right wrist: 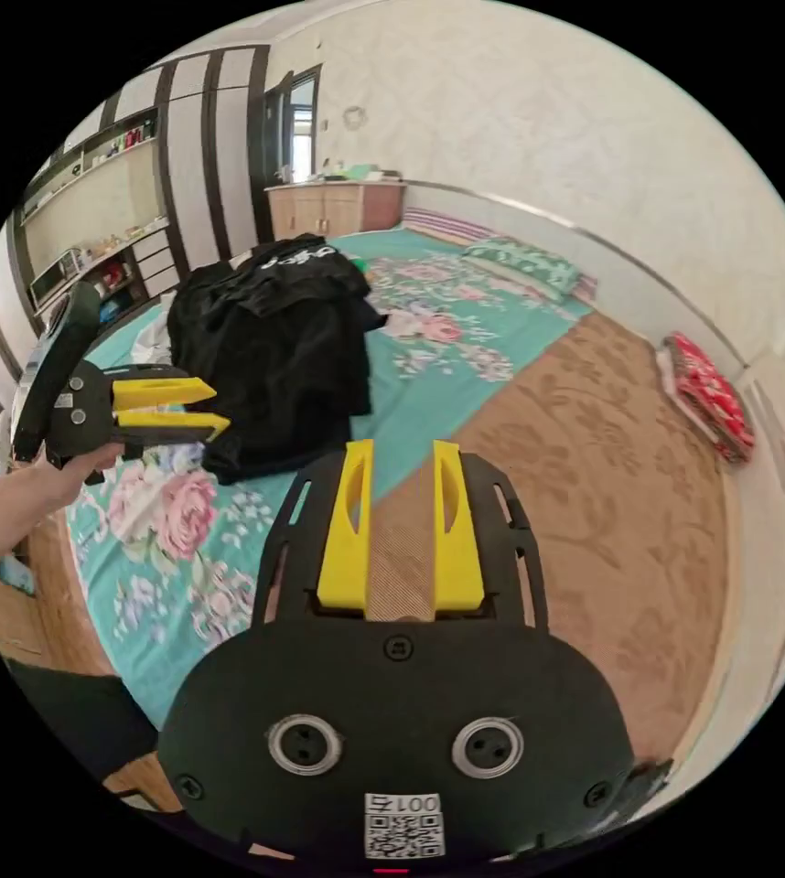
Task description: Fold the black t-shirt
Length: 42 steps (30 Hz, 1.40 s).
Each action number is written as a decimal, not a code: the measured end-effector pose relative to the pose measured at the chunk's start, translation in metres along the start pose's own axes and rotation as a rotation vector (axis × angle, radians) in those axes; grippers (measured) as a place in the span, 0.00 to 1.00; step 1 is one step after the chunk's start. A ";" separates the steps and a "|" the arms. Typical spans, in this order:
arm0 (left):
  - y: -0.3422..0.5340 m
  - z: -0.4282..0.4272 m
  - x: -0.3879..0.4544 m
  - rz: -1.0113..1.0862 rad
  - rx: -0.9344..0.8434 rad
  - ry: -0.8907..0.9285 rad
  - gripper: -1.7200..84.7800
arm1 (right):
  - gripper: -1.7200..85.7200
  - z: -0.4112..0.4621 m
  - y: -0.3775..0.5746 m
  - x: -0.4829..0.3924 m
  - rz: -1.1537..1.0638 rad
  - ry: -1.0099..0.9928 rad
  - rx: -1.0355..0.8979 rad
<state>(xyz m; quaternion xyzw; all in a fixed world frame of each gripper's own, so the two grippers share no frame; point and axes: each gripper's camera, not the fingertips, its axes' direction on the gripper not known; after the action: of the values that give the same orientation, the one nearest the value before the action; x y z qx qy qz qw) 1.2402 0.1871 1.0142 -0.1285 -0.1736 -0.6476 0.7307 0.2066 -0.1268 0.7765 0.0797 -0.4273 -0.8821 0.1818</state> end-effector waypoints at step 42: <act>0.203 -0.341 -0.499 -0.125 0.360 0.345 0.01 | 0.24 0.149 -0.170 -0.340 -0.321 -0.237 0.069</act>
<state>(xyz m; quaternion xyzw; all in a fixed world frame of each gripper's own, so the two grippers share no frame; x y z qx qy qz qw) 1.4209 0.5230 0.5032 0.1273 -0.1663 -0.6624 0.7192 0.4329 0.2098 0.7311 0.0488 -0.4576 -0.8877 -0.0154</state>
